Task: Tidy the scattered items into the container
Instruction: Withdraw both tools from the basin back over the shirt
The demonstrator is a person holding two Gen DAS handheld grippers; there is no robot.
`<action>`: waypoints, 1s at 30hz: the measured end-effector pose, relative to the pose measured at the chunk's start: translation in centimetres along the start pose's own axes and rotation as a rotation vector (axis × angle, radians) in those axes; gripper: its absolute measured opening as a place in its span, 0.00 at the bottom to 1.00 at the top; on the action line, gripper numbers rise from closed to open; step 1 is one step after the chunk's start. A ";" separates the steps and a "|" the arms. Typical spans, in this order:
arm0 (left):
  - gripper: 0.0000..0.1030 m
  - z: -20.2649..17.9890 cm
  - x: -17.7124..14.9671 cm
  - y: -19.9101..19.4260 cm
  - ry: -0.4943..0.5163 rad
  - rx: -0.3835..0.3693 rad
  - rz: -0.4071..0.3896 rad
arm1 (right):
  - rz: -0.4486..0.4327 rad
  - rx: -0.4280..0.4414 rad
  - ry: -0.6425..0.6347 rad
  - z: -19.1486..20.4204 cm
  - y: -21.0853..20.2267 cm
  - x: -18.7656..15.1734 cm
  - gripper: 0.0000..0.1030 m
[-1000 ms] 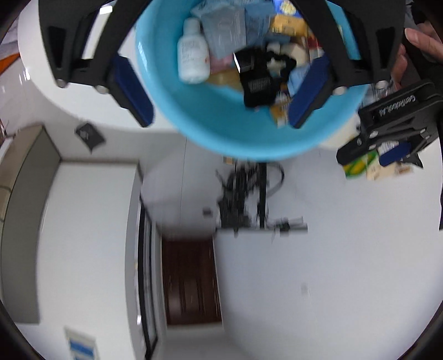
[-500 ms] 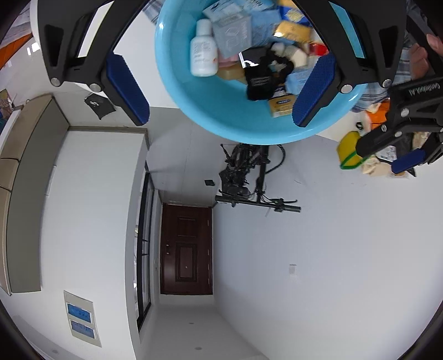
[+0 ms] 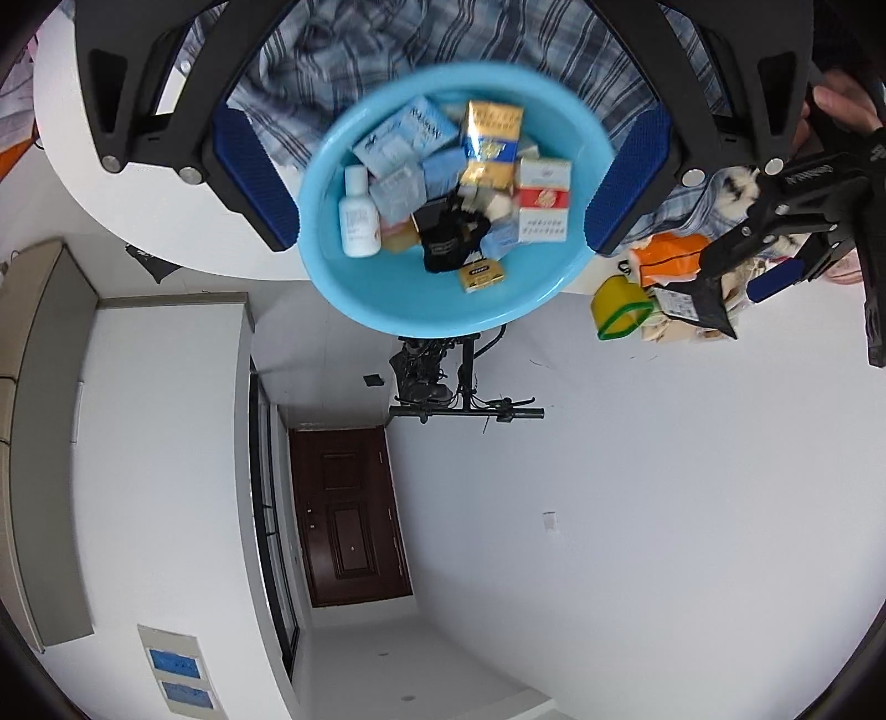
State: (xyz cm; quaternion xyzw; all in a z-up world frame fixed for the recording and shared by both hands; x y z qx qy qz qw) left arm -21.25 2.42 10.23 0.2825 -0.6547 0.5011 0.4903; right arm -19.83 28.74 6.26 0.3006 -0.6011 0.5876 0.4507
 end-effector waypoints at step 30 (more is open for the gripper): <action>1.00 -4.4 -10.6 -7.2 -0.003 -0.081 -0.146 | -0.246 -0.097 -0.164 2.3 -7.9 -10.2 1.00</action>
Point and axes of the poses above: each gripper's, at about its wrist camera, not at the fingertips, and y roughly the way its jaws point, z to its left, x to its top, the point moved 9 cm from there along y, roughly the way its jaws point, and after that the axes turned 8 degrees about -x, right-handed, at the moved point
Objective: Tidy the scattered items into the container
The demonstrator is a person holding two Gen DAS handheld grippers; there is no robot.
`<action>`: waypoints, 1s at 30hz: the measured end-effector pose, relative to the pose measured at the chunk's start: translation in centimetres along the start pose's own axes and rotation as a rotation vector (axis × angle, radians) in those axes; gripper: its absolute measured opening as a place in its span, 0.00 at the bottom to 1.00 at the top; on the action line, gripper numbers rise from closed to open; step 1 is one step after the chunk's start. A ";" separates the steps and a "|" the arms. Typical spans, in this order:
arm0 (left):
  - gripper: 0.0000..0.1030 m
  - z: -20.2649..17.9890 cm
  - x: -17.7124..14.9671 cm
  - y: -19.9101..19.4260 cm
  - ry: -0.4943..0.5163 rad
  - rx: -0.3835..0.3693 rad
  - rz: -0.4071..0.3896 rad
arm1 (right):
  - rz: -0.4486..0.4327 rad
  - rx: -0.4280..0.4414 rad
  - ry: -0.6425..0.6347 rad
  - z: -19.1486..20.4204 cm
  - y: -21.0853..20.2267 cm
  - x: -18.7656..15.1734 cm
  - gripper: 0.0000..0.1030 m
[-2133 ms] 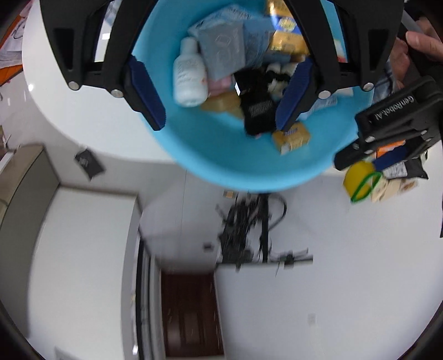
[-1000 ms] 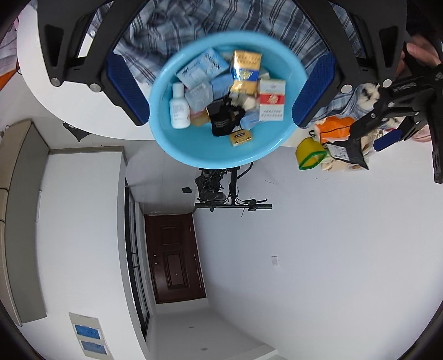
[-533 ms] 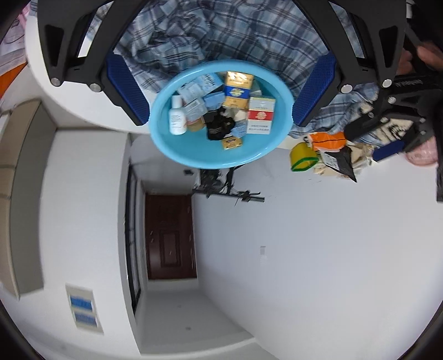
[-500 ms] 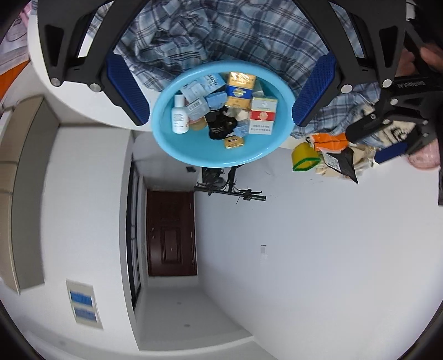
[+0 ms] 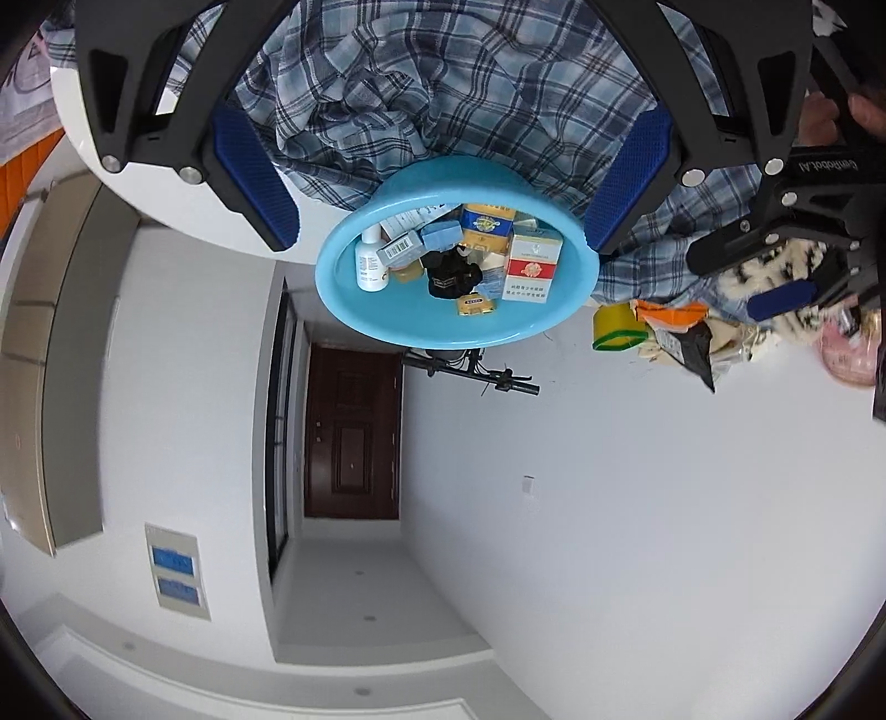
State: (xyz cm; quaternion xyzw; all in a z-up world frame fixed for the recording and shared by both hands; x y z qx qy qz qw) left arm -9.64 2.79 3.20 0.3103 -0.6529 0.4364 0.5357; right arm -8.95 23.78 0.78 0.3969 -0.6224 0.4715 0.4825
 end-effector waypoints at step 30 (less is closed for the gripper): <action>1.00 -2.2 -5.3 0.0 -0.028 -0.018 -0.078 | -0.096 -0.059 0.066 -0.9 -2.2 -6.0 1.00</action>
Point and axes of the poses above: each gripper's, at about its wrist camera, not at the fingertips, and y roughly the way its jaws point, z to its left, x to its top, the point moved 9 cm from there along y, roughly the way its jaws point, and after that the axes turned 8 degrees about -x, right-handed, at the moved point
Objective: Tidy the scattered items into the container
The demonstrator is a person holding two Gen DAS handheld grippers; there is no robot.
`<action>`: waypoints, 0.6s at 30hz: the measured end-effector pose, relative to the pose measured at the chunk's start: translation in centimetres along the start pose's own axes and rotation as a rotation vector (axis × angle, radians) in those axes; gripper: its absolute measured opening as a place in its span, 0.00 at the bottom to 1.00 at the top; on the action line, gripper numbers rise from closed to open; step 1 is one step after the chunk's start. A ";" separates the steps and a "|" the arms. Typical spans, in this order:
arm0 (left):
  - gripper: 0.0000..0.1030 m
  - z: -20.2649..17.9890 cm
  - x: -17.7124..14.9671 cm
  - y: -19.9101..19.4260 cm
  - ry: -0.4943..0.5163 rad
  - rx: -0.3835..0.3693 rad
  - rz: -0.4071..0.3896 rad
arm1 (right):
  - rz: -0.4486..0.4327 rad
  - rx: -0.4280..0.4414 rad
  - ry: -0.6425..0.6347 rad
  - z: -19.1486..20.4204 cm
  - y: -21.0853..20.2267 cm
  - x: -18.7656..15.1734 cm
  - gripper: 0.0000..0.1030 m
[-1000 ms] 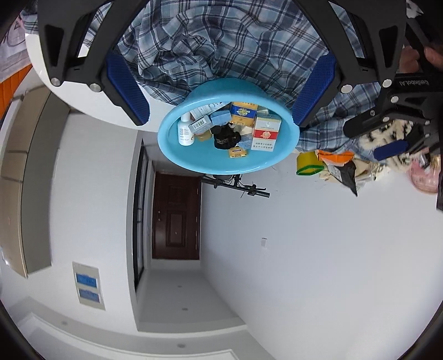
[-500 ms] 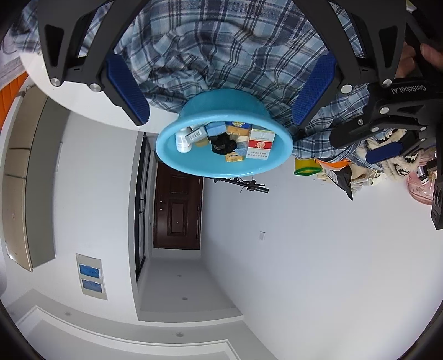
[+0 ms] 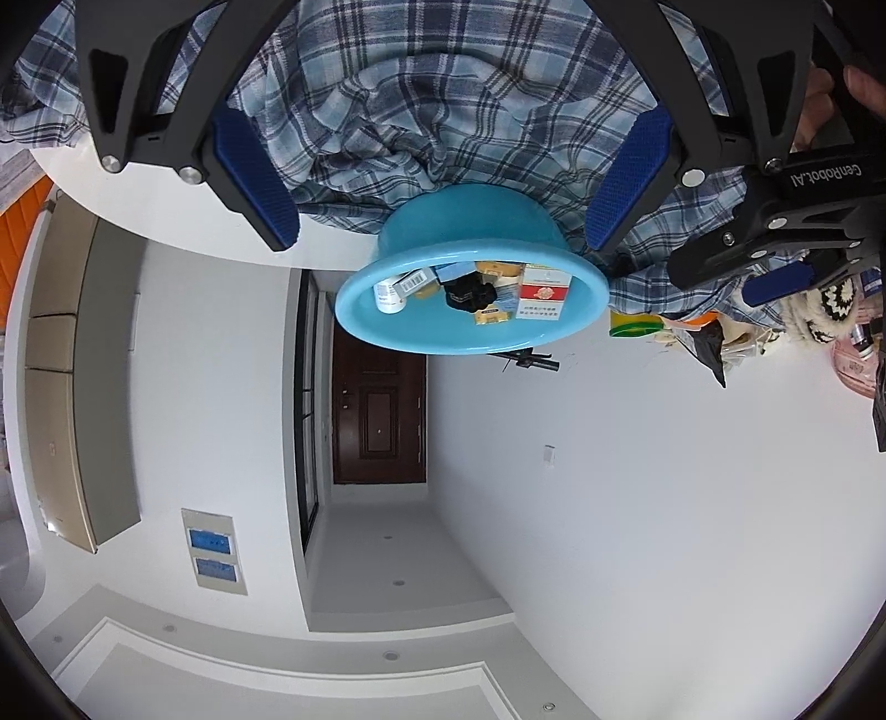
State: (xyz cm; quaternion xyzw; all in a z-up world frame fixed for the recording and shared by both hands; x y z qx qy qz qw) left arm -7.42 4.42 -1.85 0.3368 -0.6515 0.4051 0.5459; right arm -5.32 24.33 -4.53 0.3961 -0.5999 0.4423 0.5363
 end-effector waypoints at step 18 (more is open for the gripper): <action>1.00 2.6 -2.6 2.0 -0.010 0.087 0.110 | 0.175 -0.041 0.000 -0.5 3.0 -2.3 1.00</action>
Point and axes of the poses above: each gripper's, at about its wrist camera, not at the fingertips, and y roughly the way its jaws point, z to its left, x to its top, the point moved 9 cm from there along y, roughly the way its jaws point, and after that the axes turned 8 degrees about -x, right-handed, at the moved point
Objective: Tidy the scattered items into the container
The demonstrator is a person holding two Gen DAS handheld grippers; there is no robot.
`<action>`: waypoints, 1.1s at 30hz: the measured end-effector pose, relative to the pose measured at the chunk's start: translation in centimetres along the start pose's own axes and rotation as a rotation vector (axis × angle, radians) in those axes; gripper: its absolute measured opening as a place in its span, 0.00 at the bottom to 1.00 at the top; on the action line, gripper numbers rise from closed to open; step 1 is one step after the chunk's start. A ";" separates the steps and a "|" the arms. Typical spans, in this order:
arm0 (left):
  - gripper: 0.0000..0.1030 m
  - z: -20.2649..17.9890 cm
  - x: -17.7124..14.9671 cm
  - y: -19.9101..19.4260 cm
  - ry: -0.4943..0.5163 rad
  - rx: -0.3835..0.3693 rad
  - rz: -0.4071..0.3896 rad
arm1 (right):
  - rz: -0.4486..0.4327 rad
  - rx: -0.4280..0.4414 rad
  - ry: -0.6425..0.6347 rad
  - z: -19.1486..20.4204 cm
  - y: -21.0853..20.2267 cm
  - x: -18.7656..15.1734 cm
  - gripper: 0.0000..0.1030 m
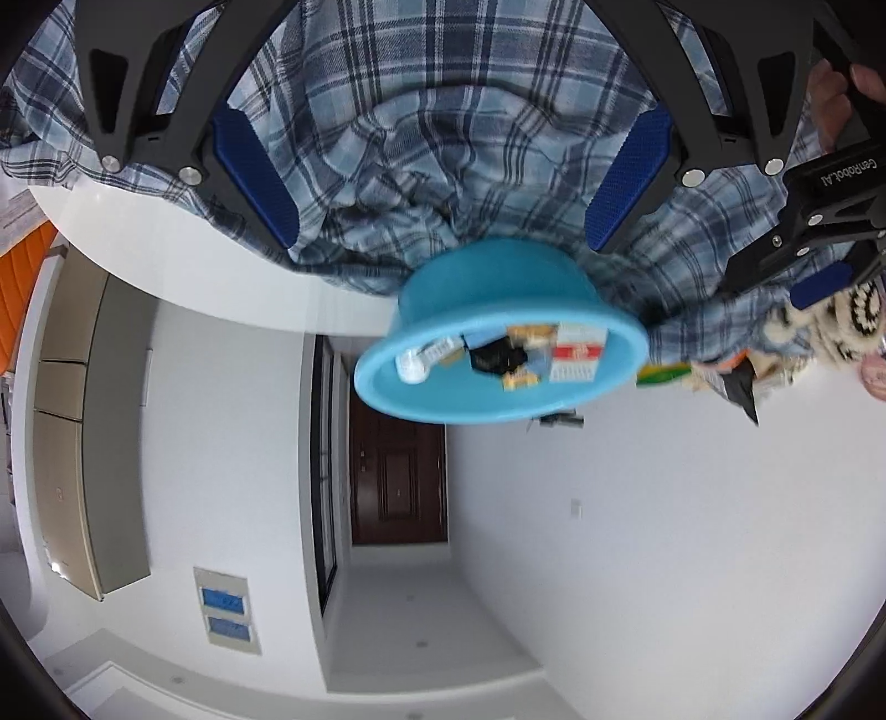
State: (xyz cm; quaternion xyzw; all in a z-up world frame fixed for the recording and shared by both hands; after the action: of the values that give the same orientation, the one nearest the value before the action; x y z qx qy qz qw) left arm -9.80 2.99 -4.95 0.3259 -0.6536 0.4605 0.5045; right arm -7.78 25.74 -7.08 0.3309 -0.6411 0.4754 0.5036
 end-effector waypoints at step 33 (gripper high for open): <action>1.00 -0.5 -0.4 0.3 0.049 0.033 0.022 | 0.016 -0.042 0.011 -0.6 0.2 -0.2 1.00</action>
State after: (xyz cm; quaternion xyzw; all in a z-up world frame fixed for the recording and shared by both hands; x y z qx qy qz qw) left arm -9.73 3.55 -5.41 0.3154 -0.6371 0.4846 0.5097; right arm -7.72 26.33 -7.29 0.3127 -0.6508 0.4678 0.5098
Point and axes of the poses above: each gripper's, at about its wrist camera, not at the fingertips, and y roughly the way its jaws point, z to its left, x to its top, the point moved 9 cm from there along y, roughly the way its jaws point, and after that the axes turned 8 degrees about -x, right-handed, at the moved point
